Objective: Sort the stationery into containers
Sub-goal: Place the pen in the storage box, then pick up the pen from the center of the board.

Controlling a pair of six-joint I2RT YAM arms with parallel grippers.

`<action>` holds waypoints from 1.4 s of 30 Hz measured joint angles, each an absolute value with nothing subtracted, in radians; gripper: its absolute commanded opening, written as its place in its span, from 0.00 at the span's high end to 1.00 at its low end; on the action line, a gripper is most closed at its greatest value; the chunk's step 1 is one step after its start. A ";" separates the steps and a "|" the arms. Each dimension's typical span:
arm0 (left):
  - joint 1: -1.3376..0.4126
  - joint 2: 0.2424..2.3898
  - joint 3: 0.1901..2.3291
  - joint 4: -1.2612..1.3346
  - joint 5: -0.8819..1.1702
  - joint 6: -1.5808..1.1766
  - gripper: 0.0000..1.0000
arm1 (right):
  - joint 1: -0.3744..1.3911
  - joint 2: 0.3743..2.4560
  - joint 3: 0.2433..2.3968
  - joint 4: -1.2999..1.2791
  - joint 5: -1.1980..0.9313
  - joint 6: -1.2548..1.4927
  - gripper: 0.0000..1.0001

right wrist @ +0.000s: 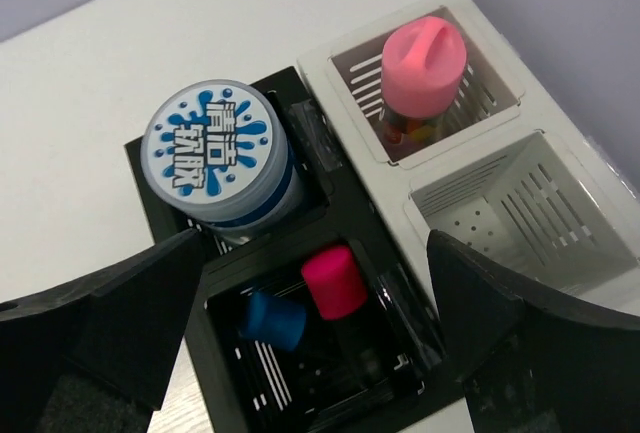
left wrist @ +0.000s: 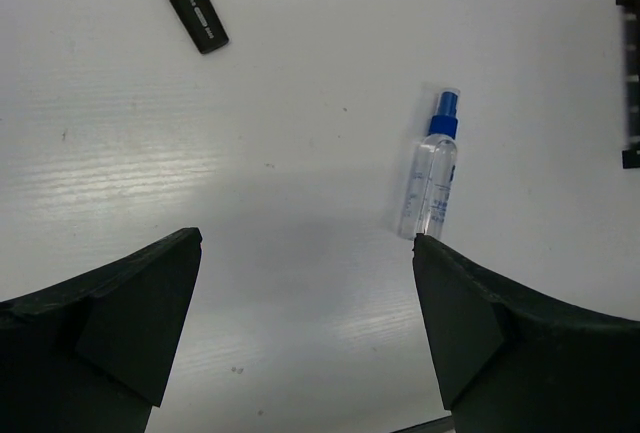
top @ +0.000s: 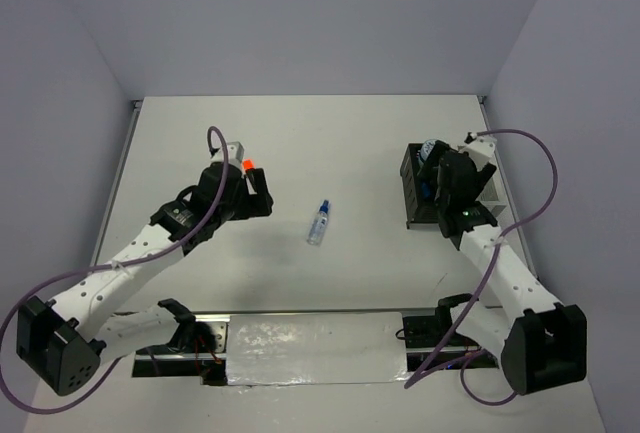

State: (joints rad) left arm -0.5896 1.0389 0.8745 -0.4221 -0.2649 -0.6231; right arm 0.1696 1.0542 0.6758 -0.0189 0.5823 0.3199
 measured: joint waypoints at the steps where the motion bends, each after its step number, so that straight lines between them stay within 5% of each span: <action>1: -0.577 1.049 0.873 -0.419 -0.265 -0.632 0.01 | 0.170 1.028 0.664 -0.021 0.574 0.324 0.00; 10: -0.408 1.334 0.936 -0.375 -0.260 -0.709 0.01 | 0.208 0.864 0.698 -0.107 0.427 0.368 0.00; 18: -0.371 1.755 1.275 -0.447 -0.301 -0.795 0.01 | 0.461 0.860 0.746 -0.226 0.341 0.377 0.00; 25: -0.360 2.032 1.506 -0.605 -0.402 -0.894 0.08 | 0.498 0.864 0.752 -0.262 0.290 0.381 0.00; 31: -0.345 2.073 1.510 -0.612 -0.416 -0.933 0.34 | 0.501 0.830 0.752 -0.290 0.274 0.381 0.00; 35: -0.342 2.058 1.475 -0.564 -0.422 -0.948 0.87 | 0.502 0.793 0.762 -0.308 0.269 0.381 0.00; 36: -0.341 2.051 1.464 -0.553 -0.422 -0.947 0.93 | 0.502 0.786 0.765 -0.308 0.263 0.381 0.00; 42: -0.343 1.910 1.249 -0.393 -0.387 -0.889 1.00 | 0.502 0.786 0.767 -0.266 0.133 0.406 0.00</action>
